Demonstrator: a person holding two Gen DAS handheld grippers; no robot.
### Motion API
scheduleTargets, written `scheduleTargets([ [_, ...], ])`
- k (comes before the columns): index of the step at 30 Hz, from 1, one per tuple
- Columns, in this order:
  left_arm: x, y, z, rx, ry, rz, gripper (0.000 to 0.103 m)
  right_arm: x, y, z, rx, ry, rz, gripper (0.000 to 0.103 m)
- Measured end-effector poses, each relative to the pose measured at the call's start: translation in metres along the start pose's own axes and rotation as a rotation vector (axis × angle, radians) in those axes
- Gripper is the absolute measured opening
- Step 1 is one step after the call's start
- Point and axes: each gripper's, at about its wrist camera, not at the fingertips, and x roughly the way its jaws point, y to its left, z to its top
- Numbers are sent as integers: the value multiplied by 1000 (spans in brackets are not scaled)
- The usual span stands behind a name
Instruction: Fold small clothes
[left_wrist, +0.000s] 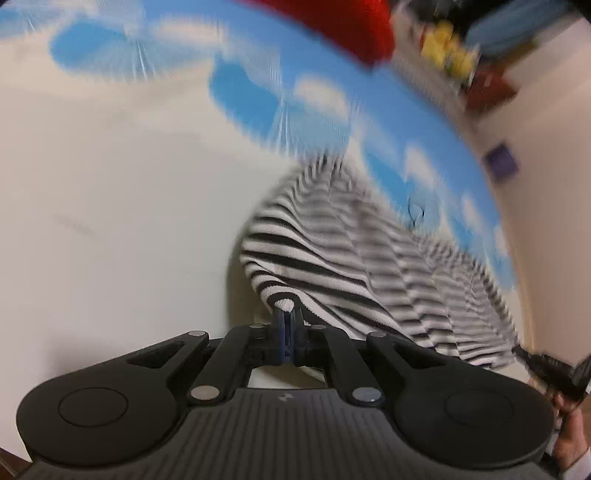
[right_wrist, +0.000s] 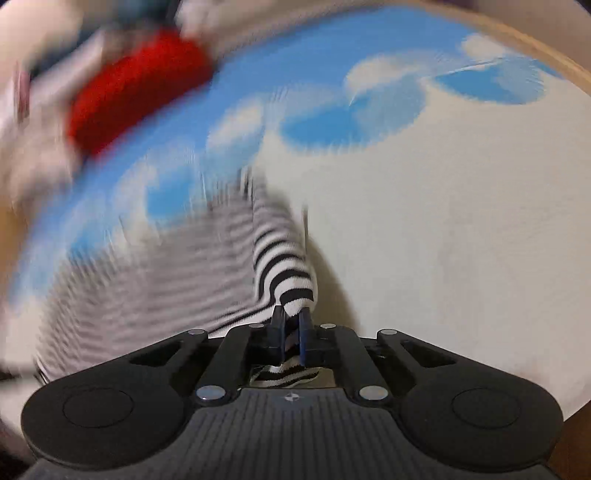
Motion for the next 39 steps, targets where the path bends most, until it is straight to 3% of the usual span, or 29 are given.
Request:
scheduleTargets([
  [2,3,5,-7,20,50,110,2,-11,-10,-2,37,-22,-22,5],
  [3,14,8,-11,8,115,129,2,-6,-13,-5,22,13,-60,5],
  [6,41,0,-20,109,257,197,3,22,-14,-18,-40,170,-146,6],
  [7,43,-4,-20,124,269,203,7,28,-11,-21,-70,206,-170,7],
  [9,31,-12,-14,135,177,235,10,23,-5,-19,-107,161,-205,8],
  [10,19,-18,-10,143,94,225,11,13,0,-16,-133,93,-231,9],
  [12,5,-28,-5,139,5,95,11,-5,8,-11,-158,-24,-209,18],
  [13,5,-33,-2,141,2,20,13,-9,8,-10,-147,-45,-159,22],
  [15,18,-48,-1,185,57,-68,24,-4,9,-11,-135,0,-68,23],
  [17,40,-59,-11,257,145,-8,34,17,13,-19,-187,116,-69,28],
  [19,69,-62,-21,313,255,155,34,41,15,-31,-271,245,-175,31],
  [20,72,-59,-25,308,262,189,34,47,14,-34,-296,277,-218,32],
  [22,61,-61,-14,276,173,164,34,41,15,-28,-289,226,-230,32],
  [24,46,-68,-5,266,59,105,34,24,17,-17,-251,118,-178,33],
  [26,40,-74,1,248,1,48,34,17,17,-15,-224,82,-150,35],
  [31,68,-110,4,296,-24,46,35,42,27,-21,-285,154,-170,36],
  [32,80,-111,6,305,-13,67,35,43,30,-24,-299,163,-171,40],
  [35,123,-113,8,307,69,227,35,61,36,-30,-325,224,-224,45],
  [37,120,-108,14,242,54,224,35,60,36,-24,-318,206,-227,45],
  [39,101,-111,17,217,-31,181,35,48,39,-16,-293,125,-200,45],
])
